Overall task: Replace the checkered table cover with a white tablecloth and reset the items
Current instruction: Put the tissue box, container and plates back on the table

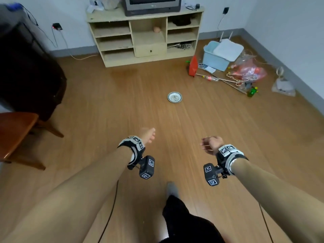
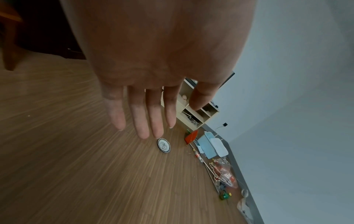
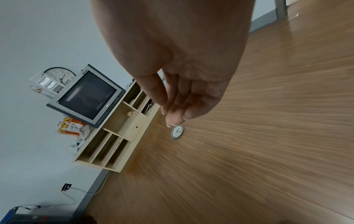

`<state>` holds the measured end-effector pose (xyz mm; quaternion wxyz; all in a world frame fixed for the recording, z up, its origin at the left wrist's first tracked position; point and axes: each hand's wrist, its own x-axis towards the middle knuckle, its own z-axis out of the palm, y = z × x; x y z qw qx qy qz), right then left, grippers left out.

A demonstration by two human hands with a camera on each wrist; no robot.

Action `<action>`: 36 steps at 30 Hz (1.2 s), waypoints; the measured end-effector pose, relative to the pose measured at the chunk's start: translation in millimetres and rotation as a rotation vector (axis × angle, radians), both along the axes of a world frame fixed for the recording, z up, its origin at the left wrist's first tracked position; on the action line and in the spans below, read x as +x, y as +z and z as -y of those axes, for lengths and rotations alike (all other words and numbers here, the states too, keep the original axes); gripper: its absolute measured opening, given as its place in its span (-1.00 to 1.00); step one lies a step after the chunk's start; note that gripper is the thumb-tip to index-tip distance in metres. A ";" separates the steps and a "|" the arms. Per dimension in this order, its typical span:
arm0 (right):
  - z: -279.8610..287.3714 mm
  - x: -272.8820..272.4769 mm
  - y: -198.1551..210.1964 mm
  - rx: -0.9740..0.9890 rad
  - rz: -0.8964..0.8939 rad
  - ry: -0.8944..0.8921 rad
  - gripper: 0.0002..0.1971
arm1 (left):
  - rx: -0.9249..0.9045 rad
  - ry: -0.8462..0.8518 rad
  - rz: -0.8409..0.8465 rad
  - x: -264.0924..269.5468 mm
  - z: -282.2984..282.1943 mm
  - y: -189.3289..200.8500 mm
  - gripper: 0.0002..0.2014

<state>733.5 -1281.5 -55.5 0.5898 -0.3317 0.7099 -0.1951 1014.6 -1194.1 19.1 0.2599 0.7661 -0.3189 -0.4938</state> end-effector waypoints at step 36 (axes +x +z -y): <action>746.4 116.9 -26.1 0.078 -0.101 -0.041 -0.84 | 0.143 -0.195 -0.035 112.6 843.3 -82.5 -0.82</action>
